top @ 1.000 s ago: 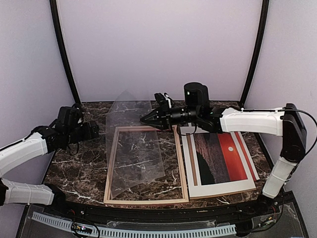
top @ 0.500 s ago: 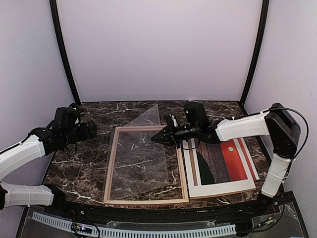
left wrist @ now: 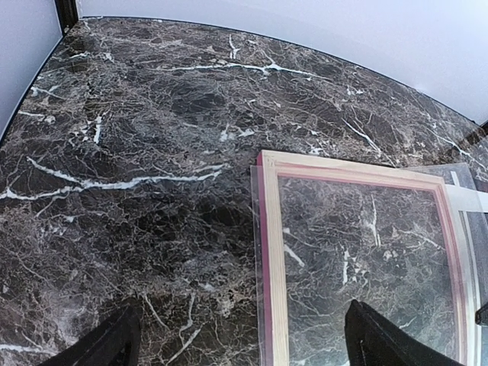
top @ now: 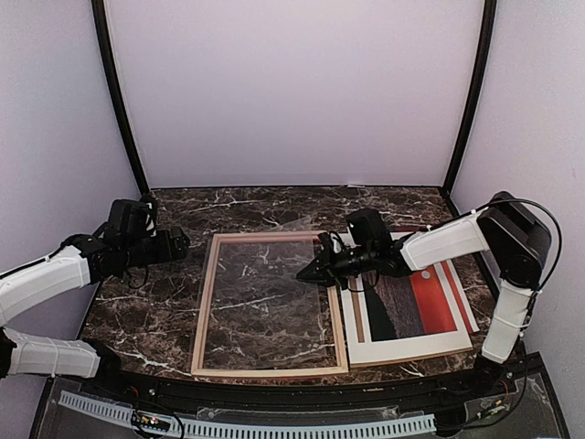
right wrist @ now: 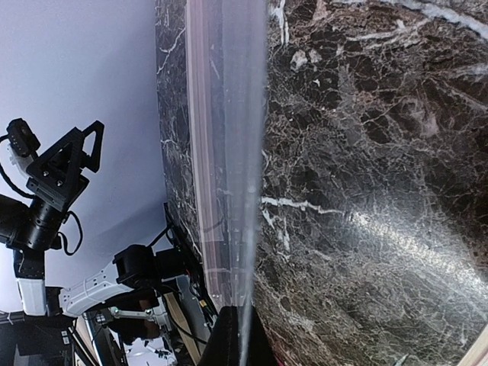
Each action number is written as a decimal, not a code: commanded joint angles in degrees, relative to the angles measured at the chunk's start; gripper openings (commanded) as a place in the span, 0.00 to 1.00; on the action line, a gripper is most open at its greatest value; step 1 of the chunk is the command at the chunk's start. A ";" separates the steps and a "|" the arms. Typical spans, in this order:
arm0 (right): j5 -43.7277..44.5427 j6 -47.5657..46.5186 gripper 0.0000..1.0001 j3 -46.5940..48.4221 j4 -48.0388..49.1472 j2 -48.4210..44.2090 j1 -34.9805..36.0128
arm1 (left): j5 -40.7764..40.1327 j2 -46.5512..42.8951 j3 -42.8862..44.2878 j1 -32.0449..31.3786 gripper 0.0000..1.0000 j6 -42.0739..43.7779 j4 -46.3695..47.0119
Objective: Put the photo into the frame
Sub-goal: Place the glass panel at the frame body.
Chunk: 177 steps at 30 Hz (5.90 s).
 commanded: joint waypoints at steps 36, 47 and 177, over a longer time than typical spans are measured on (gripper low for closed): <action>3.06 -9.10 0.00 2.86 -8.19 1.87 -1.72 | 5.09 1.76 -1.90 0.13 0.99 0.24 3.84; 3.41 -9.18 0.00 2.51 -8.47 1.28 -1.77 | 5.18 1.75 -2.09 0.13 0.99 0.15 3.95; 8.65 -6.52 0.00 -0.97 -8.42 -3.64 0.92 | 7.56 4.18 -2.68 -1.01 0.99 -0.46 5.71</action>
